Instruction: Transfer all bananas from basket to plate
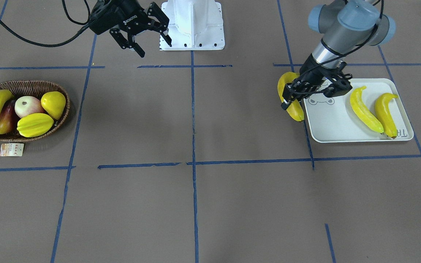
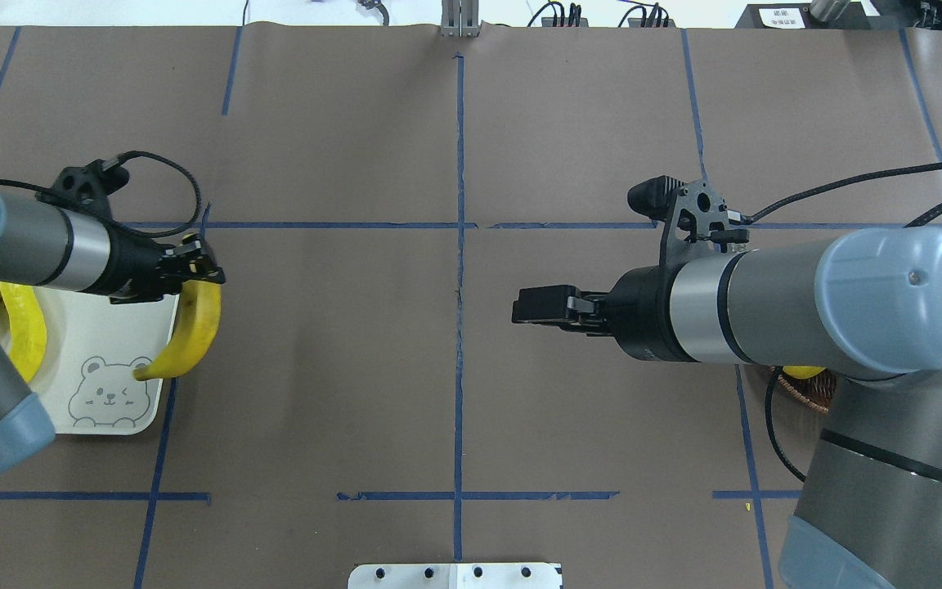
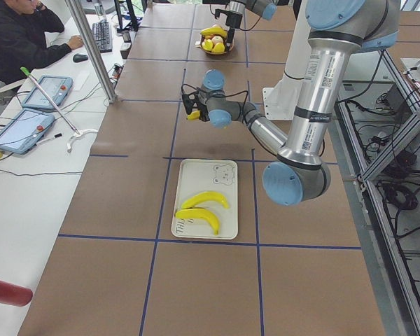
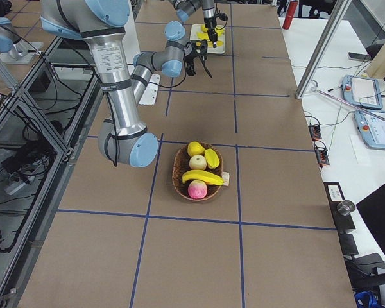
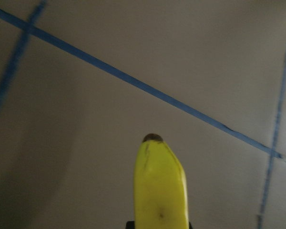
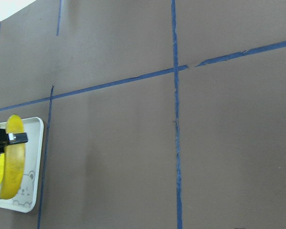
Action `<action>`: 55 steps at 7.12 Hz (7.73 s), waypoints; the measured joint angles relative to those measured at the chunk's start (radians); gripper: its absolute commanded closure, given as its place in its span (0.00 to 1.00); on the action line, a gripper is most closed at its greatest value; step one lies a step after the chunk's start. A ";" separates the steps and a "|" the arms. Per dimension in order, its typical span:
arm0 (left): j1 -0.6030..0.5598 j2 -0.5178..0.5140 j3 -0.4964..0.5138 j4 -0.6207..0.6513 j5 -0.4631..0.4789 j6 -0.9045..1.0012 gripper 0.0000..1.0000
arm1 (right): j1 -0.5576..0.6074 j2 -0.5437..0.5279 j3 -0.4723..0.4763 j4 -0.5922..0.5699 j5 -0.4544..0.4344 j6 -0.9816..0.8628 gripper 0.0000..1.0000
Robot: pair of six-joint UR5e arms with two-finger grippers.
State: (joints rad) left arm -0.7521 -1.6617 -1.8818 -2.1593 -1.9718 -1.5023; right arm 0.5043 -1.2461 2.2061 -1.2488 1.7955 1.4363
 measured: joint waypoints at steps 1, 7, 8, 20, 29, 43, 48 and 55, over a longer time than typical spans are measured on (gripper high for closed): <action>-0.025 0.056 0.007 0.003 0.003 0.059 1.00 | 0.015 -0.009 0.001 -0.016 0.000 -0.002 0.00; -0.052 0.128 0.142 -0.007 0.101 0.179 0.01 | 0.032 -0.039 0.016 -0.028 0.001 -0.004 0.00; -0.053 0.129 0.142 -0.007 0.108 0.209 0.00 | 0.036 -0.057 0.029 -0.033 0.001 -0.004 0.00; 0.011 -0.213 -0.040 0.208 -0.065 0.033 0.00 | 0.303 -0.467 -0.001 -0.330 -0.015 -0.476 0.00; 0.042 -0.263 -0.025 0.211 -0.061 -0.010 0.00 | 0.361 -0.496 -0.208 -0.247 -0.010 -0.567 0.01; 0.065 -0.275 -0.037 0.210 -0.047 -0.061 0.00 | 0.451 -0.520 0.108 -0.313 0.150 -0.569 0.98; 0.065 -0.315 -0.036 -0.014 -0.050 -0.298 0.00 | 0.209 0.063 0.018 -0.310 0.306 -0.268 0.99; 0.147 -0.406 -0.001 -0.213 -0.042 -0.474 0.01 | -0.092 0.161 -0.023 -0.088 0.056 -0.075 0.99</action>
State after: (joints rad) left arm -0.6053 -2.0676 -1.8825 -2.3722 -2.0140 -1.9768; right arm 0.4124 -1.0850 2.1830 -1.3369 1.8511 1.3617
